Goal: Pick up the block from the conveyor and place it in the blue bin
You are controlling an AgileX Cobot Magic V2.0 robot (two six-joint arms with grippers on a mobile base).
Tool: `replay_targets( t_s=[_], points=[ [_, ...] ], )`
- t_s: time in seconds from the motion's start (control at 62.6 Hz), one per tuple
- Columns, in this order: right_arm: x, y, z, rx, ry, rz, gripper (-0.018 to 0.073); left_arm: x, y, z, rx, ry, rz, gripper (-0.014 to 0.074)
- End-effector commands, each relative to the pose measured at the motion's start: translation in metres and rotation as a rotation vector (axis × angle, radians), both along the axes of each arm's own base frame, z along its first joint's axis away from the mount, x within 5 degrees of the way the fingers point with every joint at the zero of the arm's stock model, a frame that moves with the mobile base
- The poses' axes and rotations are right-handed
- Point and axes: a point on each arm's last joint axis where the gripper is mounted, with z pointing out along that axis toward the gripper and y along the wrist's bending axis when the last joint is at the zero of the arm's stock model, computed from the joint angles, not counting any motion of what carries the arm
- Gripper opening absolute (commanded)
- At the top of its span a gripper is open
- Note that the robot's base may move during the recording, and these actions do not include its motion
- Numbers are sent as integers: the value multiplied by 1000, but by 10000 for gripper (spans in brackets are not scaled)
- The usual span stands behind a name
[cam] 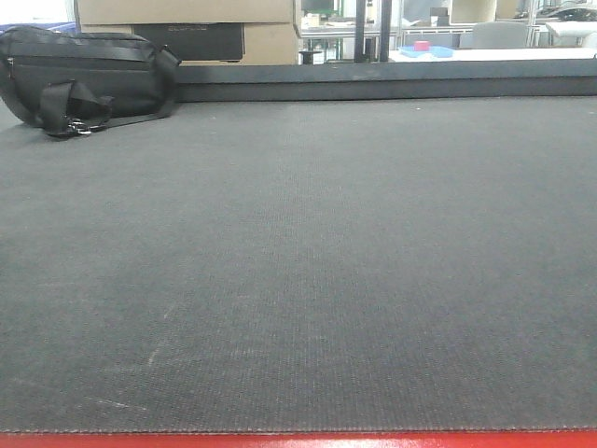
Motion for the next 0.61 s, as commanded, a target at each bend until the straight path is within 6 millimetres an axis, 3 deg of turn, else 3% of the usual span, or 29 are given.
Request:
replay_targets(
  t_s=[0.0,0.591],
  points=[
    [-1,-1,3,1,-35,-8,-162,-1,0,3,-7,-21,5,-111],
    [-1,0,3,-16,-36,-9,-162,-1,0,3,-7,-21,5,-111]
  ],
)
